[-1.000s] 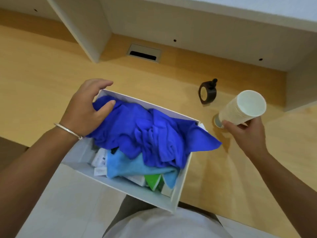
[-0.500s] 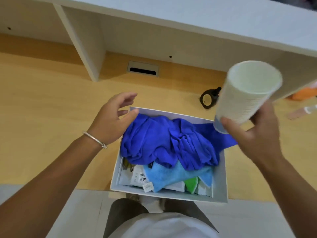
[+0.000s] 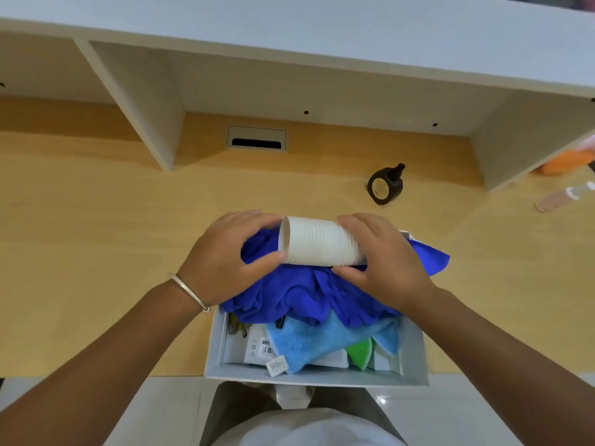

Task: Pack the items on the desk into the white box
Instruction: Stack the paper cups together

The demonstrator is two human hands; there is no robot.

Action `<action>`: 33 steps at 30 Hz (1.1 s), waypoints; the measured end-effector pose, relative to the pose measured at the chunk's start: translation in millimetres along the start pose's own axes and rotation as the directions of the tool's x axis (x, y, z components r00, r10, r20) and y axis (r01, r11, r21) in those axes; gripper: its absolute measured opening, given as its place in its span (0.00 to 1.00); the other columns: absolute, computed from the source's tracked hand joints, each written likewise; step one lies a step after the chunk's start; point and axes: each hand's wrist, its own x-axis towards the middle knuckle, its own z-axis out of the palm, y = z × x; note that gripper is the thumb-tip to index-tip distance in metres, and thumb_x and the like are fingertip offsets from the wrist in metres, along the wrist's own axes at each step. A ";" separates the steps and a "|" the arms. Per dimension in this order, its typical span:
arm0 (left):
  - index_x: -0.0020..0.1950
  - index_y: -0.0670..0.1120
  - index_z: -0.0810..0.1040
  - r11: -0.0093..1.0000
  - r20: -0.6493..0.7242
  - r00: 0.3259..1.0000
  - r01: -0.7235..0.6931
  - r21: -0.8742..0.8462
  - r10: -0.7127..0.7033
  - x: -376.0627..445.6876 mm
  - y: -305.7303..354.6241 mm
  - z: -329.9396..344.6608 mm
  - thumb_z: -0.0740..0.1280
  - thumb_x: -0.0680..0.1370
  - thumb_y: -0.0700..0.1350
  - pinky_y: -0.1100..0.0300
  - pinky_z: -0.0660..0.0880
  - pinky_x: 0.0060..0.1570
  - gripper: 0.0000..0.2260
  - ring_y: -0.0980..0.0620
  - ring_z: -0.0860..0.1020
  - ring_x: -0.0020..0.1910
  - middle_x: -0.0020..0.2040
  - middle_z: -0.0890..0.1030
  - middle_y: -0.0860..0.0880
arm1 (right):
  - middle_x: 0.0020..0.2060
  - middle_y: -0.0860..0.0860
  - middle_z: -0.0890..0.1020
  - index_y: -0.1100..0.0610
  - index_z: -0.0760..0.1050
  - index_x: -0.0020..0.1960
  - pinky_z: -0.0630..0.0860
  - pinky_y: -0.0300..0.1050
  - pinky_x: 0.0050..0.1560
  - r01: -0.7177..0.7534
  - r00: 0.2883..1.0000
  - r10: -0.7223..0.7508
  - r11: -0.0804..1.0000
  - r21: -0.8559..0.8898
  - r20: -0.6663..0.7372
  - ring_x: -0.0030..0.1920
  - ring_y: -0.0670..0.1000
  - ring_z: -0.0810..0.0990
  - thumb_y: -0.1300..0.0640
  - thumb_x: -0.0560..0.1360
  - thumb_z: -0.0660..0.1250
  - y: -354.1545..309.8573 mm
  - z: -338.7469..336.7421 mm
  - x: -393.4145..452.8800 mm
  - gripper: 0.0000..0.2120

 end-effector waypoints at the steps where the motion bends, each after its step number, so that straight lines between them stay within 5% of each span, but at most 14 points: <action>1: 0.66 0.53 0.74 0.999 0.018 1.000 -0.004 0.040 0.003 2.0 2.8 2.6 0.64 0.71 0.64 0.51 0.67 0.67 0.27 0.56 0.71 0.66 0.62 0.77 0.57 | 0.62 0.51 0.75 0.55 0.71 0.68 0.69 0.50 0.63 0.018 1.000 -0.018 1.000 0.015 -0.025 0.63 0.53 0.71 0.47 0.67 0.75 4.1 1.9 -2.8 0.32; 8: 0.60 0.53 0.78 0.990 0.000 1.000 0.019 0.143 -0.019 16.7 8.6 22.3 0.63 0.70 0.65 0.50 0.58 0.72 0.24 0.54 0.73 0.66 0.60 0.80 0.54 | 0.58 0.52 0.80 0.58 0.77 0.62 0.71 0.48 0.61 0.098 0.980 -0.078 0.989 0.107 -0.184 0.59 0.53 0.76 0.54 0.70 0.76 38.6 8.5 -18.9 0.23; 13: 0.51 0.51 0.83 0.975 0.012 1.000 -0.005 0.224 0.003 19.7 6.6 30.3 0.62 0.72 0.64 0.48 0.56 0.72 0.21 0.55 0.72 0.65 0.53 0.82 0.58 | 0.57 0.50 0.81 0.56 0.79 0.61 0.73 0.48 0.57 0.087 0.982 -0.065 0.989 0.117 -0.177 0.57 0.53 0.76 0.53 0.69 0.76 44.2 11.9 -16.8 0.22; 19: 0.54 0.53 0.81 0.968 0.054 0.998 0.001 0.251 -0.015 18.8 15.7 19.4 0.59 0.72 0.66 0.46 0.60 0.71 0.23 0.55 0.71 0.67 0.56 0.81 0.58 | 0.60 0.48 0.79 0.54 0.77 0.64 0.71 0.44 0.60 0.046 0.997 -0.034 0.985 0.164 -0.075 0.60 0.50 0.74 0.48 0.72 0.71 39.5 -8.4 -18.9 0.22; 22: 0.53 0.51 0.82 0.953 -0.060 0.997 -0.020 0.302 0.039 28.9 23.2 7.9 0.59 0.74 0.64 0.49 0.64 0.67 0.21 0.51 0.74 0.64 0.55 0.82 0.55 | 0.60 0.46 0.78 0.52 0.75 0.64 0.65 0.37 0.61 -0.038 0.984 0.065 0.986 0.163 -0.164 0.61 0.46 0.72 0.46 0.74 0.68 52.9 -27.0 -16.6 0.21; 25: 0.63 0.50 0.77 0.909 -0.077 0.995 -0.019 0.417 0.056 50.8 32.4 3.7 0.57 0.75 0.64 0.46 0.62 0.69 0.25 0.50 0.72 0.66 0.63 0.78 0.51 | 0.59 0.50 0.80 0.54 0.76 0.63 0.66 0.39 0.60 -0.174 0.950 0.210 0.971 0.165 -0.231 0.61 0.51 0.75 0.51 0.73 0.71 86.0 -37.0 -2.7 0.19; 29: 0.71 0.52 0.69 0.908 0.012 0.999 -0.032 0.418 0.030 79.2 41.4 14.5 0.56 0.77 0.63 0.43 0.61 0.70 0.27 0.50 0.67 0.70 0.70 0.72 0.50 | 0.61 0.52 0.78 0.55 0.72 0.67 0.68 0.42 0.59 -0.461 0.859 0.504 0.837 0.295 -0.086 0.61 0.51 0.75 0.49 0.72 0.72 137.7 -27.2 27.5 0.25; 33: 0.70 0.50 0.71 0.966 0.093 0.996 -0.006 0.258 -0.019 82.0 38.6 29.9 0.53 0.79 0.61 0.56 0.66 0.64 0.25 0.54 0.70 0.67 0.67 0.75 0.52 | 0.62 0.53 0.77 0.56 0.69 0.69 0.70 0.41 0.53 -0.622 0.743 0.667 0.662 0.419 0.048 0.60 0.51 0.76 0.45 0.70 0.74 172.4 -1.6 57.8 0.32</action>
